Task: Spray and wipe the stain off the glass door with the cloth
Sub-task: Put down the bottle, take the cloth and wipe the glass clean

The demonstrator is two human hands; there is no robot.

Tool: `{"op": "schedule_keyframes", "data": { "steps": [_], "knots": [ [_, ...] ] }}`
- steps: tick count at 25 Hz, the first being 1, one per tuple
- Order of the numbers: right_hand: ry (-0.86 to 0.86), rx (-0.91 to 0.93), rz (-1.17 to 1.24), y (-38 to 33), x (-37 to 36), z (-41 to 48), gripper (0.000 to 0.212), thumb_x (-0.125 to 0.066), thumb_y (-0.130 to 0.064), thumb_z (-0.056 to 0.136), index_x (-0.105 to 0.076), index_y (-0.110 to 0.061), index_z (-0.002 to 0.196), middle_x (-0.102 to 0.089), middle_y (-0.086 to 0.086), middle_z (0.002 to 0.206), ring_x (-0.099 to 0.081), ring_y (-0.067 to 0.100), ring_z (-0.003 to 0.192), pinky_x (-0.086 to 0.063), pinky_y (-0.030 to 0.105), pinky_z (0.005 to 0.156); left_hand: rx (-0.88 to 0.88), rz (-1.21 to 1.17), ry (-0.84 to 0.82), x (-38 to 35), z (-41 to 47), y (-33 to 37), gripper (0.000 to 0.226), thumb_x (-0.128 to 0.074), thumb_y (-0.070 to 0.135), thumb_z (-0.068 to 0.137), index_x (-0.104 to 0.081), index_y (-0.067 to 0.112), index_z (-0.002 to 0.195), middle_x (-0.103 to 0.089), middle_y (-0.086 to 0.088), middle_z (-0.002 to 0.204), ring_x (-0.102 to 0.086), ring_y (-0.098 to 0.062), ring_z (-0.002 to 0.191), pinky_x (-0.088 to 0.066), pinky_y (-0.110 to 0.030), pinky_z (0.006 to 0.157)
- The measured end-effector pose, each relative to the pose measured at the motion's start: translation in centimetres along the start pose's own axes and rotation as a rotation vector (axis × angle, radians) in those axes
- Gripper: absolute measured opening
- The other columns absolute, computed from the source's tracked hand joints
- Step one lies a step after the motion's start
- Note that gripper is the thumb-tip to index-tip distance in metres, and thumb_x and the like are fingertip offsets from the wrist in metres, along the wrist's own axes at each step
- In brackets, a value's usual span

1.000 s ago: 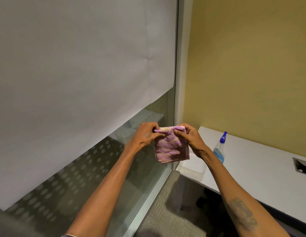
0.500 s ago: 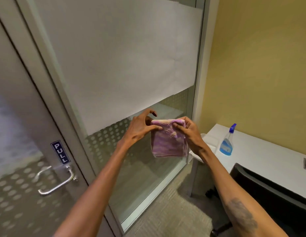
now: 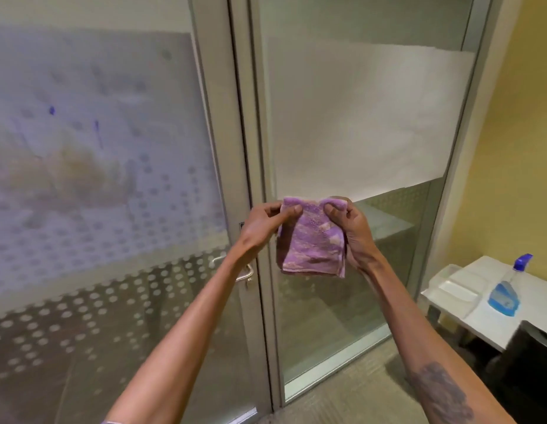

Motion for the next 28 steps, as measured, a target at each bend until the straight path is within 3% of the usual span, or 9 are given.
{"op": "schedule_keyframes", "data": {
  "steps": [3, 6, 11, 14, 16, 19, 22, 24, 28],
  "knots": [
    [-0.195, -0.144, 0.154, 2.5, -8.7, -2.4, 0.046, -0.078, -0.046, 0.088, -0.072, -0.015, 0.121, -0.074, 0.014, 0.119, -0.070, 0.029, 0.107, -0.054, 0.048, 0.097, 0.007, -0.074, 0.061, 6.6, -5.2, 1.3, 0.028, -0.074, 0.050, 0.085, -0.080, 0.026, 0.098, -0.080, 0.005, 0.090, -0.068, -0.002, 0.073, -0.047, -0.015, 0.063],
    [-0.406, -0.380, 0.355, 7.1, -17.7, -6.7, 0.065, -0.047, -0.050, 0.105, -0.044, -0.006, 0.153, -0.048, 0.025, 0.154, -0.050, 0.041, 0.141, -0.040, 0.059, 0.115, 0.052, -0.076, 0.086, 13.4, -10.7, 1.4, 0.023, -0.072, 0.050, 0.085, -0.079, 0.029, 0.091, -0.077, 0.009, 0.085, -0.066, -0.005, 0.069, -0.045, -0.021, 0.064],
    [-0.441, -0.461, 0.487, 12.3, -30.5, -12.2, 0.072, -0.064, -0.050, 0.096, -0.050, -0.005, 0.149, -0.050, 0.023, 0.153, -0.046, 0.040, 0.144, -0.040, 0.058, 0.117, 0.152, -0.046, 0.044, 24.3, -19.0, 0.2, 0.025, -0.074, 0.051, 0.084, -0.075, 0.026, 0.089, -0.075, 0.008, 0.080, -0.066, -0.007, 0.065, -0.046, -0.025, 0.064],
    [-0.393, -0.516, 0.512, 15.0, -36.1, -13.4, 0.064, -0.049, -0.051, 0.105, -0.048, -0.005, 0.151, -0.048, 0.023, 0.154, -0.046, 0.038, 0.145, -0.041, 0.055, 0.117, 0.235, 0.007, 0.083, 30.2, -22.3, -1.0, 0.025, -0.069, 0.057, 0.087, -0.074, 0.033, 0.092, -0.069, 0.018, 0.072, -0.059, 0.001, 0.055, -0.039, -0.025, 0.062],
    [-0.369, -0.546, 0.529, 16.6, -38.6, -13.2, 0.066, -0.042, -0.052, 0.107, -0.045, -0.005, 0.153, -0.046, 0.024, 0.156, -0.044, 0.039, 0.147, -0.040, 0.056, 0.117, 0.263, 0.009, 0.167, 33.7, -23.5, -1.7, 0.036, -0.065, 0.063, 0.088, -0.073, 0.031, 0.104, -0.074, 0.017, 0.089, -0.063, -0.003, 0.068, -0.047, -0.027, 0.063],
    [-0.256, -0.532, 0.550, 17.5, -41.1, -11.6, 0.065, -0.052, -0.054, 0.101, -0.055, -0.008, 0.146, -0.062, 0.023, 0.142, -0.063, 0.039, 0.128, -0.054, 0.057, 0.101, 0.236, 0.214, 0.416, 39.2, -24.7, -2.4, 0.063, -0.057, 0.071, 0.088, -0.066, 0.023, 0.128, -0.071, 0.003, 0.129, -0.068, -0.017, 0.109, -0.057, -0.041, 0.096],
    [-0.046, -0.455, 0.584, 18.1, -41.9, -8.2, 0.060, -0.055, -0.055, 0.097, -0.067, -0.008, 0.133, -0.074, 0.018, 0.122, -0.076, 0.036, 0.104, -0.063, 0.056, 0.080, 0.176, 0.568, 0.667, 44.7, -25.4, -2.2, 0.071, -0.049, 0.070, 0.093, -0.050, 0.024, 0.148, -0.056, 0.002, 0.150, -0.052, -0.022, 0.138, -0.041, -0.041, 0.116],
    [0.080, -0.378, 0.629, 17.6, -42.4, -5.5, 0.055, -0.054, -0.058, 0.098, -0.070, -0.014, 0.127, -0.077, 0.014, 0.117, -0.077, 0.033, 0.098, -0.064, 0.055, 0.074, 0.095, 0.707, 0.743, 47.8, -24.9, -1.6, 0.079, -0.043, 0.067, 0.097, -0.026, 0.024, 0.161, -0.030, 0.003, 0.167, -0.025, -0.018, 0.156, -0.022, -0.037, 0.125],
    [0.245, -0.236, 0.688, 15.6, -43.2, 0.4, 0.050, -0.060, -0.065, 0.091, -0.075, -0.025, 0.118, -0.079, 0.007, 0.111, -0.076, 0.032, 0.096, -0.063, 0.057, 0.080, -0.111, 1.032, 0.833, 54.1, -22.5, 1.5, 0.075, -0.039, 0.052, 0.106, -0.008, 0.018, 0.166, -0.007, 0.003, 0.173, 0.006, -0.017, 0.161, 0.000, -0.036, 0.131]
  ]
}}
Point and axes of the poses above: each hand's wrist, its own z-axis towards the middle knuckle, its own x-axis out of the back of the hand, y = z × x, the point moved 6 cm from there along z, towards the middle knuckle
